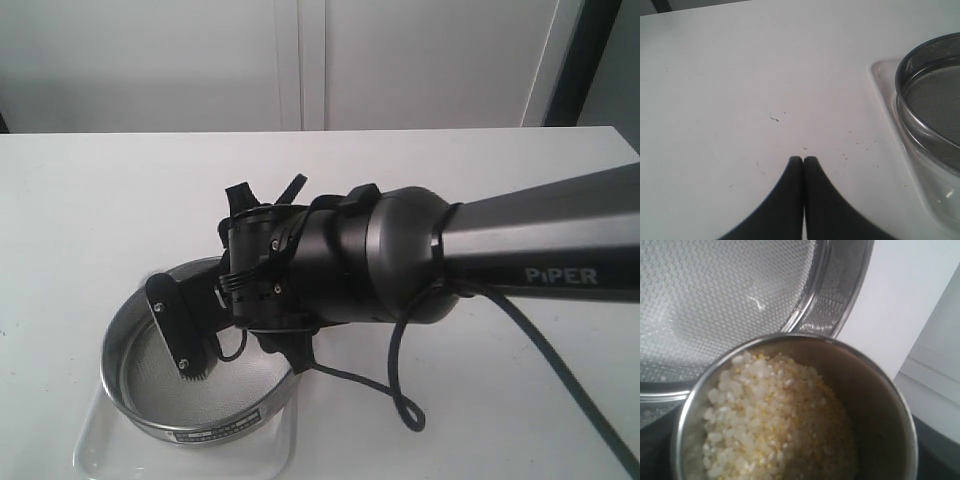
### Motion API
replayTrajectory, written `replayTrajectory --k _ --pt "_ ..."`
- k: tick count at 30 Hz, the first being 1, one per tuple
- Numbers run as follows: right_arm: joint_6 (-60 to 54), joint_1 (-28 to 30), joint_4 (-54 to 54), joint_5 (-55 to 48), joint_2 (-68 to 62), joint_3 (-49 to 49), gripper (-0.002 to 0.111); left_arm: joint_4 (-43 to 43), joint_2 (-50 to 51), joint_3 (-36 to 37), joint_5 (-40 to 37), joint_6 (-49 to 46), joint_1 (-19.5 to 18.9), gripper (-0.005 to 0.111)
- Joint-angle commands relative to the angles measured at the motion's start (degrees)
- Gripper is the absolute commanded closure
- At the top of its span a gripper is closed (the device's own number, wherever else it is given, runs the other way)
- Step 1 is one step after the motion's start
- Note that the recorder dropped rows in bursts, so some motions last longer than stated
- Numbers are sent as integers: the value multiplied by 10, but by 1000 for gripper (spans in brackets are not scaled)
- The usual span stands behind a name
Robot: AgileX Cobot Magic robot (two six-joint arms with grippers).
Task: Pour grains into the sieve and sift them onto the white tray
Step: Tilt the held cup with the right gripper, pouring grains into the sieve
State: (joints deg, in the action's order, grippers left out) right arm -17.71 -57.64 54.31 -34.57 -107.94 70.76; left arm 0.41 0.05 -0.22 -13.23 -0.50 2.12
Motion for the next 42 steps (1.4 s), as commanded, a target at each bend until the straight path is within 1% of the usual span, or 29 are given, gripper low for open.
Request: replayTrajectory --k 1,5,18,21,27,33,38,42 --pt "-5 -5 33 -11 4 15 108 6 -1 2 -1 5 3 107" --pt "-50 -11 40 -22 4 14 108 6 -1 2 -1 5 3 107" --pt "-51 -12 83 -42 1 14 108 6 -1 2 -1 5 3 107" --pt "-51 -17 99 -67 -21 23 108 6 -1 2 -1 5 3 107" --pt "-51 -30 107 -64 -42 41 108 6 -1 2 -1 5 3 107" --pt "-55 -30 119 -67 -48 46 108 6 -1 2 -1 5 3 107" --pt "-79 -36 141 -103 -52 46 108 6 -1 2 -1 5 3 107" --pt "-78 -46 149 -112 -59 46 108 6 -1 2 -1 5 3 107"
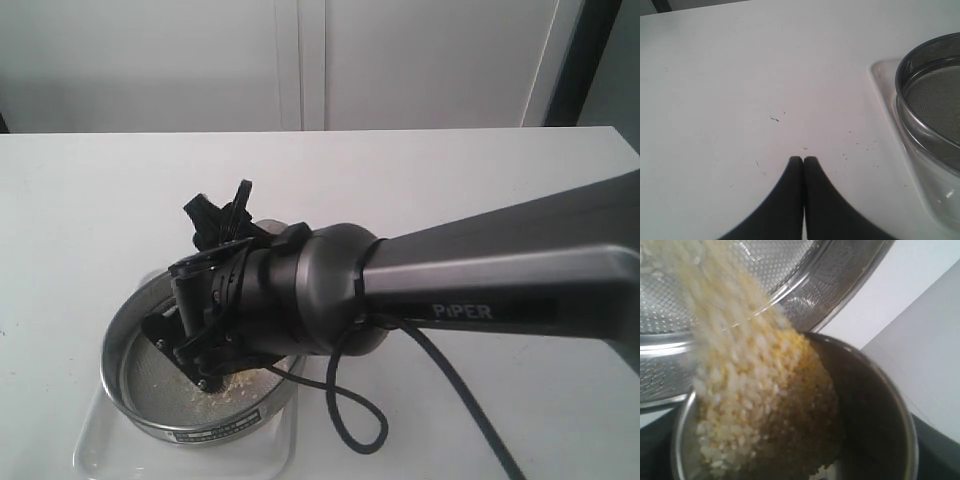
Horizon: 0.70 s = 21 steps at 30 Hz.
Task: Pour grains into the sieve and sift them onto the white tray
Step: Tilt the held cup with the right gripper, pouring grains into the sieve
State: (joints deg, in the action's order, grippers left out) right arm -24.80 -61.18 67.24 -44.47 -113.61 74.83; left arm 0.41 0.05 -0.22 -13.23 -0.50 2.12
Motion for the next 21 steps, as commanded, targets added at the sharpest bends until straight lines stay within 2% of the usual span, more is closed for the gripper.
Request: replayTrajectory --k 1,21 --pt "-8 -12 21 -16 -5 6 108 6 -1 2 -1 5 3 107" --pt "-9 -44 100 -71 -19 6 108 6 -1 2 -1 5 3 107"
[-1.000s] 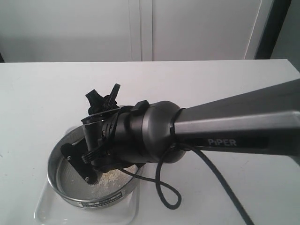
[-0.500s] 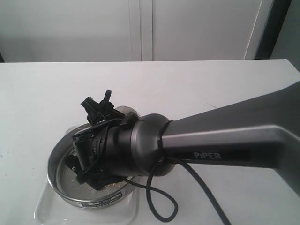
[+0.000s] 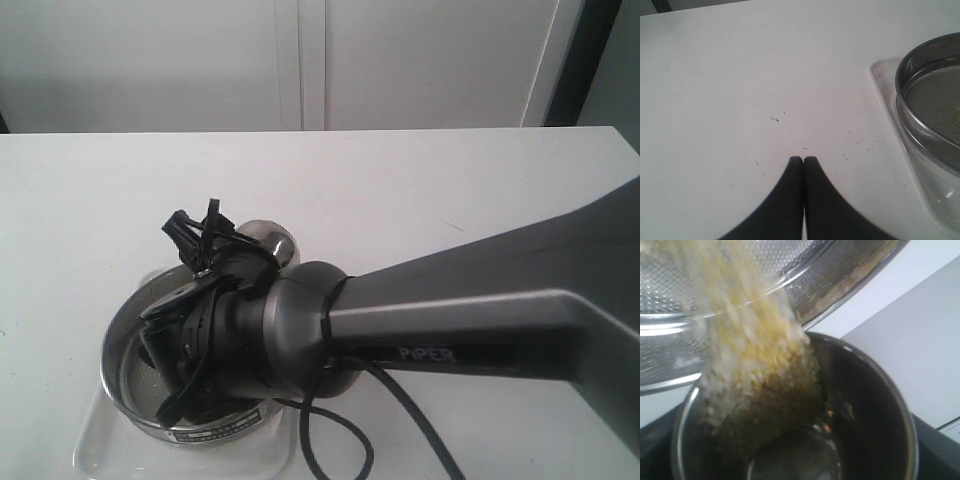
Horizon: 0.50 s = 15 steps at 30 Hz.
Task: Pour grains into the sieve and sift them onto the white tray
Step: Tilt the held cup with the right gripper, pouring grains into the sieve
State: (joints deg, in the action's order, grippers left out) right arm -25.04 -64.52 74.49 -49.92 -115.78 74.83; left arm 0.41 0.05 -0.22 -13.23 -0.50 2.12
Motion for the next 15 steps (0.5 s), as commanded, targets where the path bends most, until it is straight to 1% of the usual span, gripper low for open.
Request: replayTrajectory --k 1,9,15 --pt "-8 -13 34 -22 3 6 108 6 -1 2 -1 5 3 107" --pt "-18 -18 43 -39 3 6 108 6 -1 2 -1 5 3 107" --pt "-17 -19 95 -55 3 6 108 6 -1 2 -1 5 3 107"
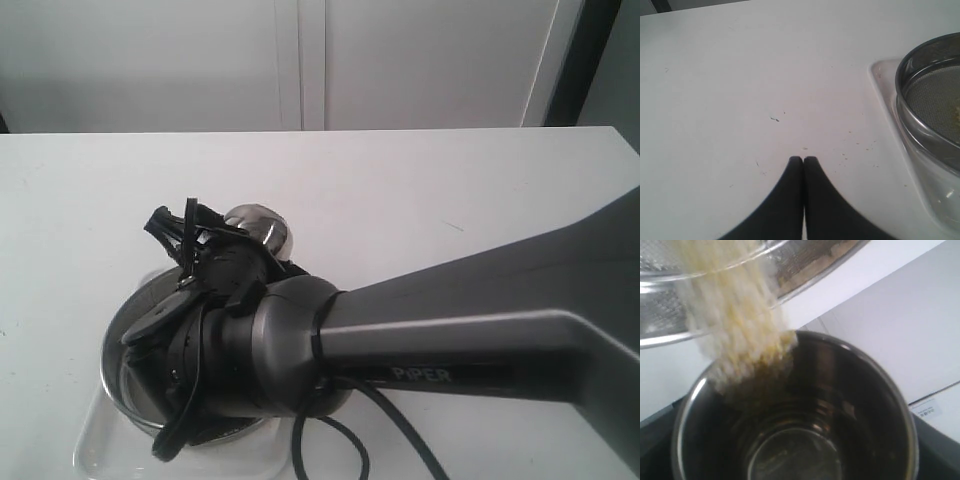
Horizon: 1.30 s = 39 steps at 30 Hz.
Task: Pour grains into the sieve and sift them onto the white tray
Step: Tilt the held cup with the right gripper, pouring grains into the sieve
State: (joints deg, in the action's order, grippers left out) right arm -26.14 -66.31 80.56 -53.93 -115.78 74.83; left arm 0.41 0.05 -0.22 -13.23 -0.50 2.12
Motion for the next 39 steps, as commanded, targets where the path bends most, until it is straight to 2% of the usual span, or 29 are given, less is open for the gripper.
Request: replayTrajectory --k 1,15,21,32,34,37,39 --pt "-6 -3 34 -13 3 6 108 6 -1 2 -1 5 3 107" --pt "-41 -19 71 -28 3 6 108 6 -1 2 -1 5 3 107" --pt "-34 -19 127 -36 3 6 108 6 -1 2 -1 5 3 107" --pt "-50 -22 99 -18 -9 4 108 6 -1 2 -1 5 3 107" --pt "-18 -22 107 -9 -9 5 108 6 -1 2 -1 5 3 107" --pt "-90 -25 56 21 -11 4 108 6 -1 2 -1 5 3 107" --pt "-68 -25 71 10 -11 4 108 6 -1 2 -1 5 3 107"
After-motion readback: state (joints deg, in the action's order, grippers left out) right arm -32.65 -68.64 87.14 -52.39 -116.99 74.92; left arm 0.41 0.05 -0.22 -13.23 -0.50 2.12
